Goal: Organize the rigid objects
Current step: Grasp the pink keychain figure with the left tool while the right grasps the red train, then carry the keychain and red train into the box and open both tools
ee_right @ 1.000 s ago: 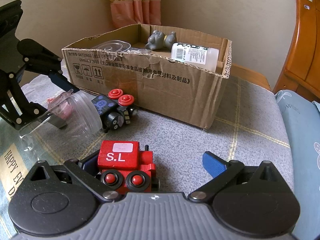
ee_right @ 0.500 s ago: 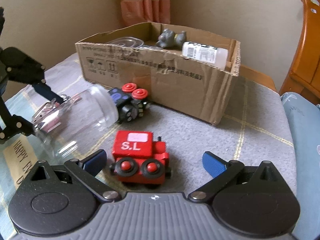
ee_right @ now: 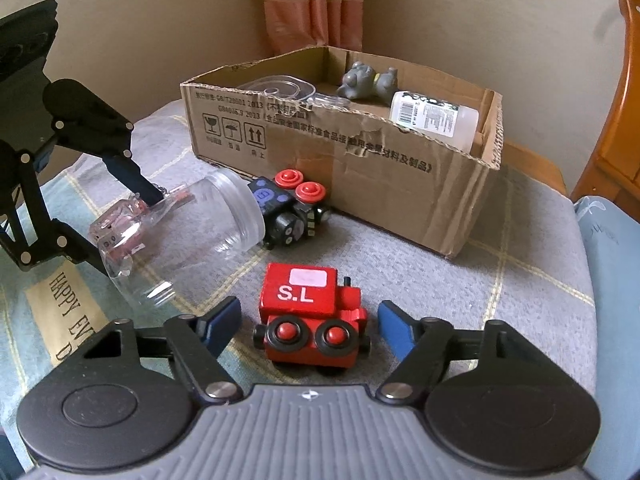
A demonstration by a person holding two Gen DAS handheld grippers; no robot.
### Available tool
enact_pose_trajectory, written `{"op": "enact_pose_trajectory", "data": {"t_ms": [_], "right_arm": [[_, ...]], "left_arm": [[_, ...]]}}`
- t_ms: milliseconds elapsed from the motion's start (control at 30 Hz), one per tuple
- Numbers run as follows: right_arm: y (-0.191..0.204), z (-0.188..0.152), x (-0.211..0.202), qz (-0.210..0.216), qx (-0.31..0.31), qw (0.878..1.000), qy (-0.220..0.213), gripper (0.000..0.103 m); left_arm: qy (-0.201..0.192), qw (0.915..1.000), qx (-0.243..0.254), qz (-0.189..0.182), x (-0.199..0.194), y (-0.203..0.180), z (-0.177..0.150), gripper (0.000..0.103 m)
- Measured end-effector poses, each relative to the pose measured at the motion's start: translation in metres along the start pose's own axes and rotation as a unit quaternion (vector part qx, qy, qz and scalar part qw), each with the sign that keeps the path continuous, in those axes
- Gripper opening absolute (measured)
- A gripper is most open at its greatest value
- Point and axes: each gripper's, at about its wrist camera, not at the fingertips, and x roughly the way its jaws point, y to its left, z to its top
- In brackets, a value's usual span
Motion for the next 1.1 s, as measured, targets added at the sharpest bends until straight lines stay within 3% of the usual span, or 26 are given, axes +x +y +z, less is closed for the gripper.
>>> {"op": "enact_pose_trajectory", "data": {"t_ms": [167, 700, 1100], "right_arm": [[0.0, 0.006, 0.001, -0.004, 0.001, 1.0, 0.007, 0.059], [-0.004, 0.008, -0.027, -0.002, -0.034, 0.999, 0.018, 0.058], [-0.013, 0.047, -0.068, 0.012, -0.068, 0.998, -0.006, 0.058]], "left_arm": [[0.004, 0.9999, -0.016, 0.001, -0.002, 0.001, 0.001, 0.055], [0.049, 0.9918, -0.103, 0.058, -0.029, -0.01, 0.021, 0.055], [0.041, 0.9873, -0.133, 0.076, -0.067, -0.008, 0.055, 0.055]]}}
